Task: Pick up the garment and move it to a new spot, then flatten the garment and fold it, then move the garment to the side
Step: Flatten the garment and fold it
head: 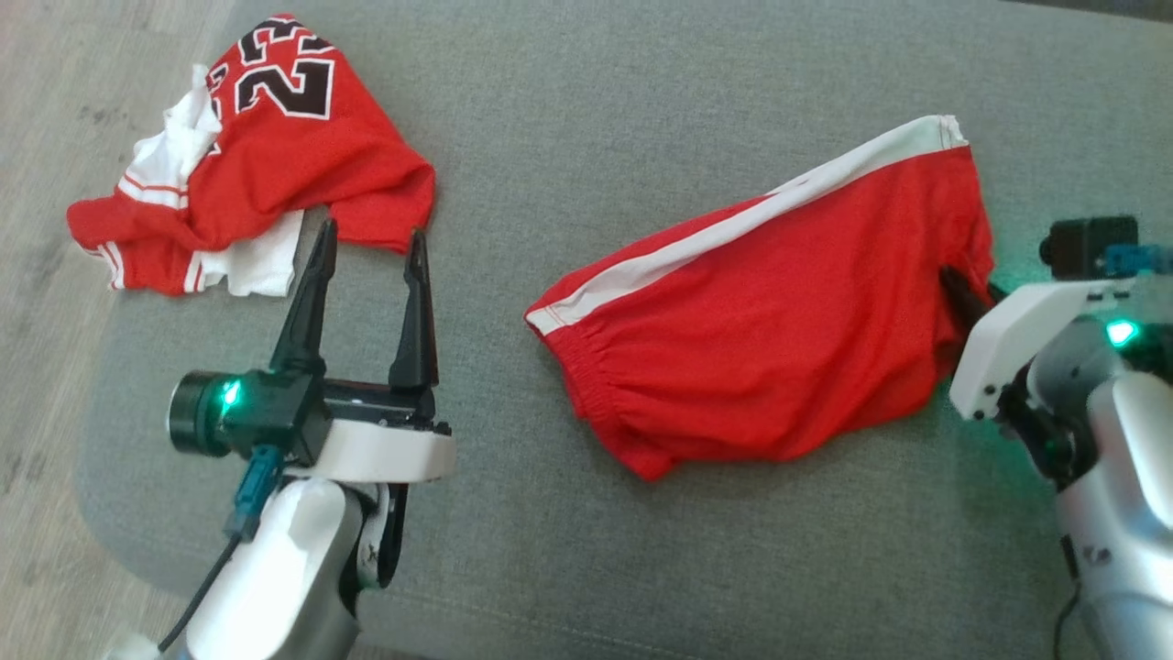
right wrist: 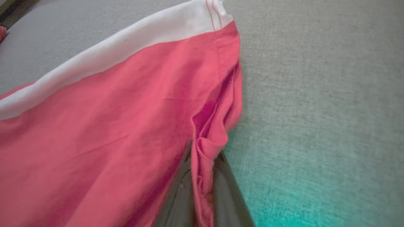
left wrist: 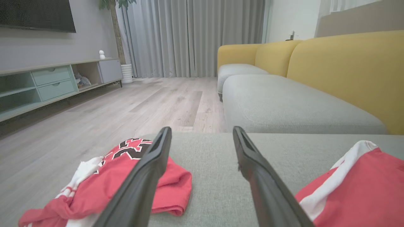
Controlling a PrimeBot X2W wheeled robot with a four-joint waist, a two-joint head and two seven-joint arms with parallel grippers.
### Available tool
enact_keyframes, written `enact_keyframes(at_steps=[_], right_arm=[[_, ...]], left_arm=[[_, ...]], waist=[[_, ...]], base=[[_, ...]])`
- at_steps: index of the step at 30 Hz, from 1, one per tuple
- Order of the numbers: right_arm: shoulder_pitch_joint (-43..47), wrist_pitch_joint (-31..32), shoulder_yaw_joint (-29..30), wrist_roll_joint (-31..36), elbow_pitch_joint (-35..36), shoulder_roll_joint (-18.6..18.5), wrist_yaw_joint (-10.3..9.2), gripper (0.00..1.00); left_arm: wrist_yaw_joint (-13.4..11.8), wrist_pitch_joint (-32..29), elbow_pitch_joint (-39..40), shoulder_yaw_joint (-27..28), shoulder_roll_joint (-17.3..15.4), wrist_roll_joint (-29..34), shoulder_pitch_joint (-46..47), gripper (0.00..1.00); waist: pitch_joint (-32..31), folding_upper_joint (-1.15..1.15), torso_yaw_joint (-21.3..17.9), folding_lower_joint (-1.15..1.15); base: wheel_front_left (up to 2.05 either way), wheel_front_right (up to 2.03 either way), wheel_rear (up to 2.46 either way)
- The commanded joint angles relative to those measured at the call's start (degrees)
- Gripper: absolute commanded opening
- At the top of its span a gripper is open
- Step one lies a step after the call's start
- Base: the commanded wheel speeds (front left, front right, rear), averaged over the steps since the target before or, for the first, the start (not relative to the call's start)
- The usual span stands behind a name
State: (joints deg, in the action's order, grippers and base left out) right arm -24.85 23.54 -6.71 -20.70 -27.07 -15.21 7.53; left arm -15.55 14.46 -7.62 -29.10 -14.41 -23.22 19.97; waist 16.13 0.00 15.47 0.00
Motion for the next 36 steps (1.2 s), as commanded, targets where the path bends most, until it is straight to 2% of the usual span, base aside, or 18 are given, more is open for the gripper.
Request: enact_keyframes(at_steps=[1, 6, 17, 22, 27, 32, 36], right_arm=[[1.77, -0.24, -1.12, -0.31, 1.25, 0.04, -0.04, 0.00], [6.70, -3.55, 3.06, 0.35, 6.42, 1.38, -0.04, 0.00], [22.07, -7.19, 19.26, 3.53, 15.65, 6.70, -0.04, 0.00], [23.19, -6.78, 21.42, 4.31, 17.59, 7.20, -0.04, 0.00], [20.82, -4.74, 15.43, 5.45, 25.46, 8.48, -0.04, 0.00], [17.84, -2.44, 1.26, 4.08, 33.57, 10.20, -0.04, 0.00], [16.91, -0.74, -10.22, 1.18, 31.95, 11.41, -0.04, 0.00]], left_arm=[[0.17, 0.52, 2.04, 2.62, -0.84, 0.64, 0.95, 1.00], [1.76, 0.52, 4.45, 5.49, -0.57, 3.41, -1.70, 1.00], [5.62, 0.53, 5.21, 11.52, -0.02, 7.39, -9.35, 1.00], [7.46, 0.53, 3.70, 12.62, 0.48, 7.94, -10.66, 1.00], [8.77, 0.53, 2.39, 13.28, 1.12, 8.38, -11.03, 1.00], [9.67, 0.53, 1.37, 13.75, 2.17, 8.37, -11.08, 1.00], [10.46, 0.53, 0.58, 13.58, 3.18, 8.72, -10.65, 1.00]], waist=[[-0.34, 0.00, -0.36, 0.00], [-2.24, 0.00, -2.32, 0.00], [-5.57, 0.00, -6.47, 0.00], [-6.20, 0.00, -6.83, 0.00], [-6.91, 0.00, -6.77, 0.00], [-7.18, 0.00, -6.40, 0.00], [-7.26, 0.00, -5.34, 0.00]], base=[[0.00, 0.00, 0.00], [0.00, 0.00, 0.00], [0.00, 0.00, 0.00], [0.00, 0.00, 0.00], [0.00, 0.00, 0.00], [0.00, 0.00, 0.00], [0.00, 0.00, 0.00]])
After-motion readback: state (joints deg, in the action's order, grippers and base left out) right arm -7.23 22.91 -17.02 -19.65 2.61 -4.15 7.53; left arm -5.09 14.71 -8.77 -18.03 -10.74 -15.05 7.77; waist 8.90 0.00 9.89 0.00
